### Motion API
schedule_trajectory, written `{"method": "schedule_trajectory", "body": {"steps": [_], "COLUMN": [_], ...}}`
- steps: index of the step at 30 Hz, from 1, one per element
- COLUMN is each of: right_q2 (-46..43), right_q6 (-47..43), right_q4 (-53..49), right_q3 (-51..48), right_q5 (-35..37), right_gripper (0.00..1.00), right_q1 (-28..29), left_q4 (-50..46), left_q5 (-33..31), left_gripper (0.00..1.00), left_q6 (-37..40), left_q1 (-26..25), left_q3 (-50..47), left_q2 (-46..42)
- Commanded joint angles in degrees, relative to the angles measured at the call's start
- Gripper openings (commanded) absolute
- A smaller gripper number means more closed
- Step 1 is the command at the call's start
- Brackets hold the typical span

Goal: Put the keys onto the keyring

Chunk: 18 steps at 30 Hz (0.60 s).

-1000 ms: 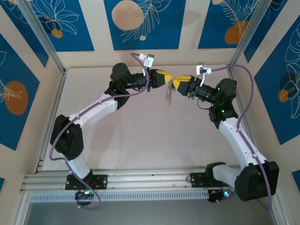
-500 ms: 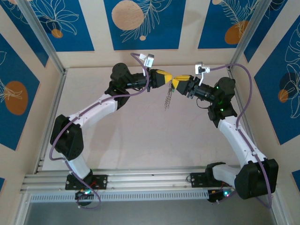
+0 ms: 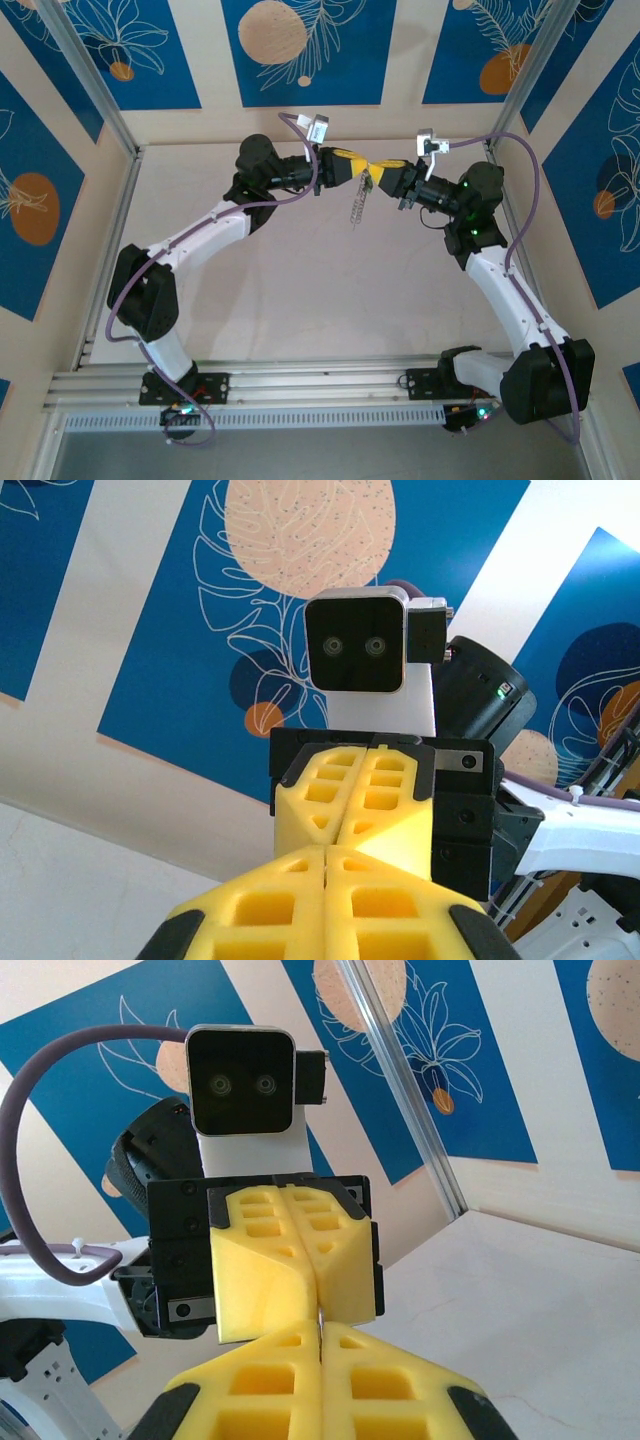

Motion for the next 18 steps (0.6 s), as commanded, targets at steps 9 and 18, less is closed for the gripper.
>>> {"method": "schedule_trajectory", "body": {"steps": [9, 18], "right_q2": [1.24, 3.38], "right_q6": [-0.87, -8.58], "right_q4": [-1.58, -11.41], "right_q3": [1.93, 6.77], "right_q5": [-2.28, -5.04], "right_gripper": [0.00, 0.00], "right_q1": [0.29, -1.36], "left_q4": [3.74, -0.58], "left_q5": [0.69, 4.26], "left_gripper": [0.00, 0.23], "left_q6": [-1.03, 1.85], "left_q1": [-0.76, 0.36], "left_q3": [0.18, 1.32], "left_q2": [0.18, -0.36]}}
